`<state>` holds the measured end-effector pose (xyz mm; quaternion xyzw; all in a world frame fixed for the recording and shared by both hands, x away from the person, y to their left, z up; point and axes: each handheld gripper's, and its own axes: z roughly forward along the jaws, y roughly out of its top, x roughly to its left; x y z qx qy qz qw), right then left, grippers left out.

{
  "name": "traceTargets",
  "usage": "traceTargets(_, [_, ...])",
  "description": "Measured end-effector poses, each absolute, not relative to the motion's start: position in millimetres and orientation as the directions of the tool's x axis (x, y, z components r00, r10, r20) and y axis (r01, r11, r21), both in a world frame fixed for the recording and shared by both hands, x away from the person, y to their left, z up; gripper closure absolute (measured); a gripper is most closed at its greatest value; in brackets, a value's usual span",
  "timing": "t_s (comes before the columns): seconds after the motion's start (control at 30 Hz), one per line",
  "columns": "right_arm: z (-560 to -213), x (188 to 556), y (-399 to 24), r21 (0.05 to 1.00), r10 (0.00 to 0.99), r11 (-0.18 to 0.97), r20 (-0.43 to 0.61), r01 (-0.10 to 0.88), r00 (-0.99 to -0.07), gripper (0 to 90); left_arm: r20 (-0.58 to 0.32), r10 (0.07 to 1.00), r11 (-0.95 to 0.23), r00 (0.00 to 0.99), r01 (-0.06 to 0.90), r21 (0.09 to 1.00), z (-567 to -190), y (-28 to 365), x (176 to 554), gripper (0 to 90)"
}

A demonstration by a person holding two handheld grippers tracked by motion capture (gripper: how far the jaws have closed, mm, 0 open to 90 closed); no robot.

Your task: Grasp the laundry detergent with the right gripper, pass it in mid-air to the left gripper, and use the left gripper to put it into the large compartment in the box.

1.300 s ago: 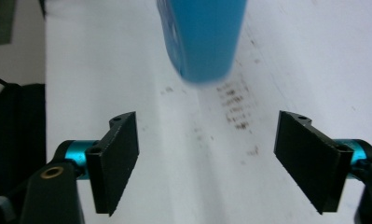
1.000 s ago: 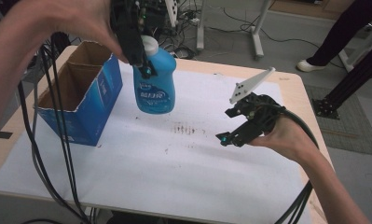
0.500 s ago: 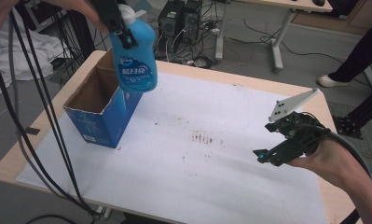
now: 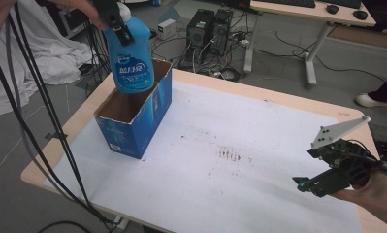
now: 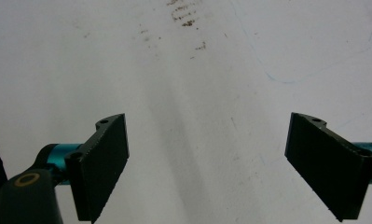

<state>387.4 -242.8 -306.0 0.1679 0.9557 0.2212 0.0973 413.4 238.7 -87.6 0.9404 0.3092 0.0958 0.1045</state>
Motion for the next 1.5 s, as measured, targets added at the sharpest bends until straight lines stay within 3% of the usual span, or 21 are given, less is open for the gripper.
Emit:
traceTargets(0.6, [-310.8,387.7,-243.9,0.437,0.378,0.852,-0.136,0.287,-0.916,12.9,0.106,0.619,-0.778,0.778,0.591,0.212,-112.4,249.2,415.9,38.2])
traceTargets(1.03, [-315.7,386.8,-244.5,0.427,0.380,0.856,-0.141,0.291,-0.914,12.9,0.076,0.606,-0.790,0.792,0.588,0.174,-163.4,250.7,419.2,38.2])
traceTargets(1.5, [-323.7,385.5,-242.2,0.412,0.370,0.865,-0.140,0.286,-0.918,13.0,0.093,0.503,-0.862,0.859,0.491,0.128,-218.6,247.7,424.7,38.2])
